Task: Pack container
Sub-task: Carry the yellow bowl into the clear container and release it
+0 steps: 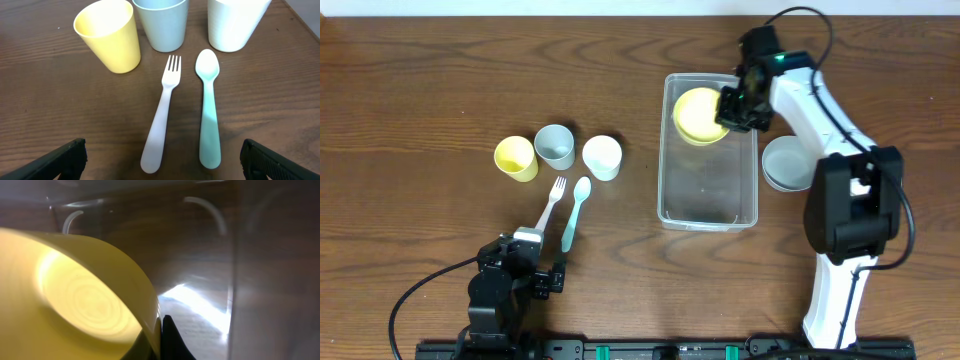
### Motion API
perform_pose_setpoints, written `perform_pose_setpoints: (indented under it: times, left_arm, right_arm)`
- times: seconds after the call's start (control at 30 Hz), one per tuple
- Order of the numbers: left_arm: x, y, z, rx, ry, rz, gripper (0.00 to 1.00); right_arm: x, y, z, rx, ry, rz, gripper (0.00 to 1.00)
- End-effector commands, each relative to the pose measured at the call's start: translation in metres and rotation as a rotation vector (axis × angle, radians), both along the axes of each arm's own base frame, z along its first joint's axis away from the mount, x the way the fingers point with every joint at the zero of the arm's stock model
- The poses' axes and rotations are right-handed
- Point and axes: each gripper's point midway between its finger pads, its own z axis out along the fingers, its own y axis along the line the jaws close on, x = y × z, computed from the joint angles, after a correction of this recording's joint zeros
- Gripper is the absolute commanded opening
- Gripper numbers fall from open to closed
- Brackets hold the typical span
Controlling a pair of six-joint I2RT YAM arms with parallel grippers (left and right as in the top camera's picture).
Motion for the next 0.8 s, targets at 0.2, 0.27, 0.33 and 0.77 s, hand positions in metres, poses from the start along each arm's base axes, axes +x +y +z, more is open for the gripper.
perform_pose_setpoints:
  times: [0.2,0.27,0.33,0.77]
  left_arm:
    - [0.000,0.000,-0.003,-0.008,0.002,0.004,0.98]
    - [0.000,0.000,-0.003,-0.008,0.002,0.004,0.98]
    - [0.000,0.000,-0.003,-0.008,0.002,0.004,0.98]
    - [0.000,0.000,-0.003,-0.008,0.002,0.004,0.98]
  right_arm:
    - [0.022,-0.009,0.061,-0.064,-0.177,0.078,0.46]
    - [0.019,-0.017,0.095,-0.057,-0.223,0.063,0.45]
    - [0.011,-0.030,0.132,-0.054,-0.268,0.036,0.45]
    - [-0.098,-0.249,0.171,-0.160,-0.117,-0.528,0.46]
